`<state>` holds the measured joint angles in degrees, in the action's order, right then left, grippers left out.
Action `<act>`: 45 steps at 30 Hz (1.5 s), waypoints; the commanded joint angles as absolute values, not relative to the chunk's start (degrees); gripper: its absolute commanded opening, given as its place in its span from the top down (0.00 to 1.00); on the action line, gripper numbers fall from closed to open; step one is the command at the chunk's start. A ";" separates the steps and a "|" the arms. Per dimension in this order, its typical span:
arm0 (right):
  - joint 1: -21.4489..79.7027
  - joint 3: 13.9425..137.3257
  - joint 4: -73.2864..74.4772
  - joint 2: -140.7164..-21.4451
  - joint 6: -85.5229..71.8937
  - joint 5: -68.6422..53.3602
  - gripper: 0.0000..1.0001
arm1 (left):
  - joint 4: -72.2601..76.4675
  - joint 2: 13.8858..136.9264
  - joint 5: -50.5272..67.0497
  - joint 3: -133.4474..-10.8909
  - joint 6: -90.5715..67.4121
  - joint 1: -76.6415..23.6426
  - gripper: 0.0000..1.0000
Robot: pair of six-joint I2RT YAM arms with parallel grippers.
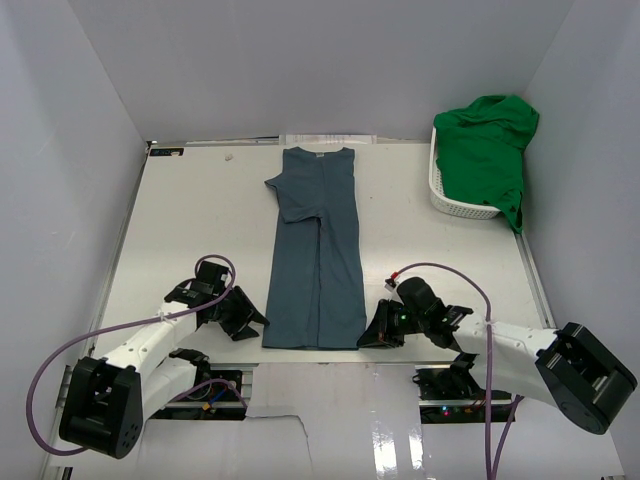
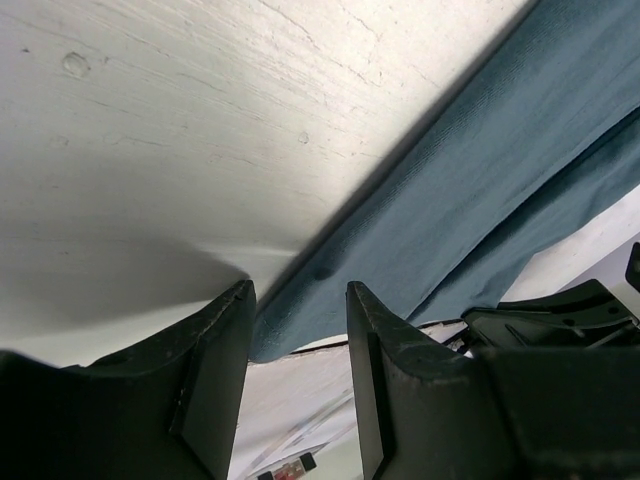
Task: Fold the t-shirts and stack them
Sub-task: Grab the bottom of the folded rectangular tshirt with both arms
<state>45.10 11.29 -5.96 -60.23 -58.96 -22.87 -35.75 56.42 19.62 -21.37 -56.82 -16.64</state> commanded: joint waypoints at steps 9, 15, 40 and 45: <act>45.53 12.57 -6.59 -61.43 -58.18 -23.47 0.92 | -37.71 56.69 16.87 -20.66 -57.13 -17.58 0.47; 45.62 12.83 -6.86 -61.96 -58.10 -23.64 0.92 | -37.97 56.43 17.14 -19.78 -57.30 -18.28 0.47; 45.62 13.80 -7.47 -63.81 -57.39 -23.99 0.92 | -42.54 56.77 21.62 -22.68 -55.72 -19.25 0.58; 45.62 13.71 -7.73 -64.16 -57.30 -24.08 0.92 | -41.57 58.27 22.06 -22.59 -55.46 -20.74 0.58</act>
<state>45.19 12.08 -6.26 -63.57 -58.04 -23.51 -41.12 57.76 21.87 -21.61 -56.38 -19.79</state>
